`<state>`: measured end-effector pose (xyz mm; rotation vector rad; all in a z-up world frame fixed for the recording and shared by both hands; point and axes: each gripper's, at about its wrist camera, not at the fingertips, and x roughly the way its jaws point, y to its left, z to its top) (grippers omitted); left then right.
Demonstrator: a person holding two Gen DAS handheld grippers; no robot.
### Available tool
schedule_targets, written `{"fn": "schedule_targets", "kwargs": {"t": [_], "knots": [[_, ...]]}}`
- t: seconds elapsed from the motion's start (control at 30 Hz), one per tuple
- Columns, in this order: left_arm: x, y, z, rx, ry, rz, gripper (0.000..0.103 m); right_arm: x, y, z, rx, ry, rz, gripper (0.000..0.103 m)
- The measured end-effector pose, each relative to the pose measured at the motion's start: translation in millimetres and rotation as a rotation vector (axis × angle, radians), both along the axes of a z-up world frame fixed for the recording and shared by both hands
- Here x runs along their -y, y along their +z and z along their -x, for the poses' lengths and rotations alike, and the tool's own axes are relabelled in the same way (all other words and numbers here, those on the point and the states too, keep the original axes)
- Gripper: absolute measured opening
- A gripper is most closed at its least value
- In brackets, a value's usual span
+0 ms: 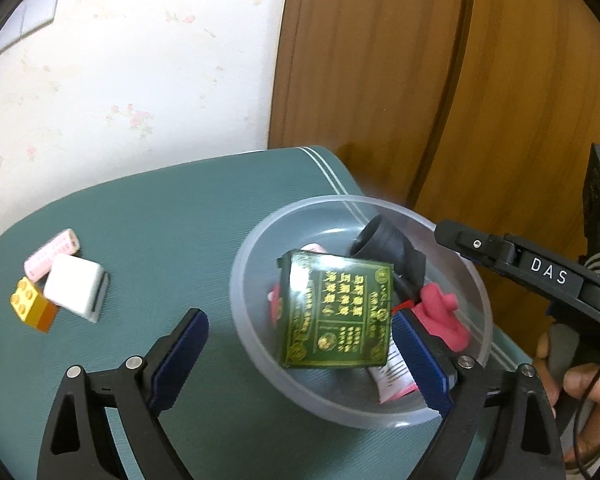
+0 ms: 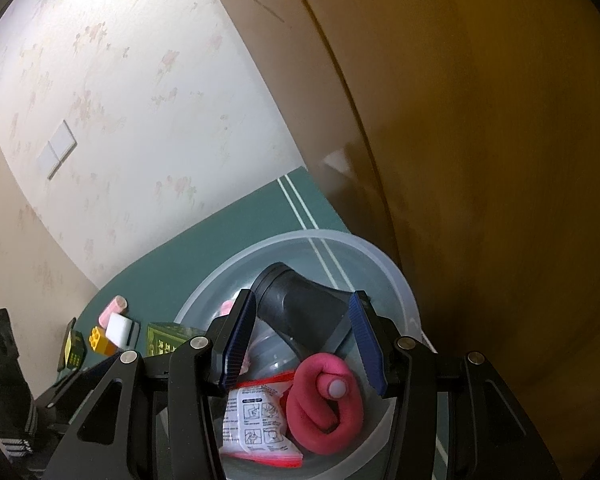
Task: Organize objects
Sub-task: 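Lower the green box into the bowl and open the left tool, then lift both tools out of the bowl and move back over the table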
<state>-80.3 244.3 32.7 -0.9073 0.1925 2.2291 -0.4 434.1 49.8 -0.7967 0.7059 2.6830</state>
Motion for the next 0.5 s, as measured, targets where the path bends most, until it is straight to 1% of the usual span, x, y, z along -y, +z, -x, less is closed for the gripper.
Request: {"fn": "schedule_targets", "kwargs": {"t": [0.1, 0.2, 0.3, 0.33, 0.5], "knots": [[4.0, -0.8, -2.1, -0.005, 0.009, 0.016, 0.096, 5.8, -2.1, 2.6, 0.006, 0.017, -0.011, 0.052], [10.3, -1.2, -2.9, -0.008, 0.023, 0.020, 0.098, 11.9, -0.7, 2.9, -0.002, 0.029, -0.041, 0.054], [20.5, 0.3, -1.8, -0.008, 0.043, 0.012, 0.100, 18.1, 2.2, 1.5, -0.028, 0.041, -0.070, 0.063], [24.1, 0.9, -1.0, -0.007, 0.051, 0.008, 0.101, 20.1, 3.0, 0.9, -0.035, 0.044, -0.079, 0.064], [40.1, 0.9, 3.8, 0.003, 0.091, -0.002, 0.101, 29.3, 3.8, 3.1, -0.051, 0.078, -0.101, 0.064]]}}
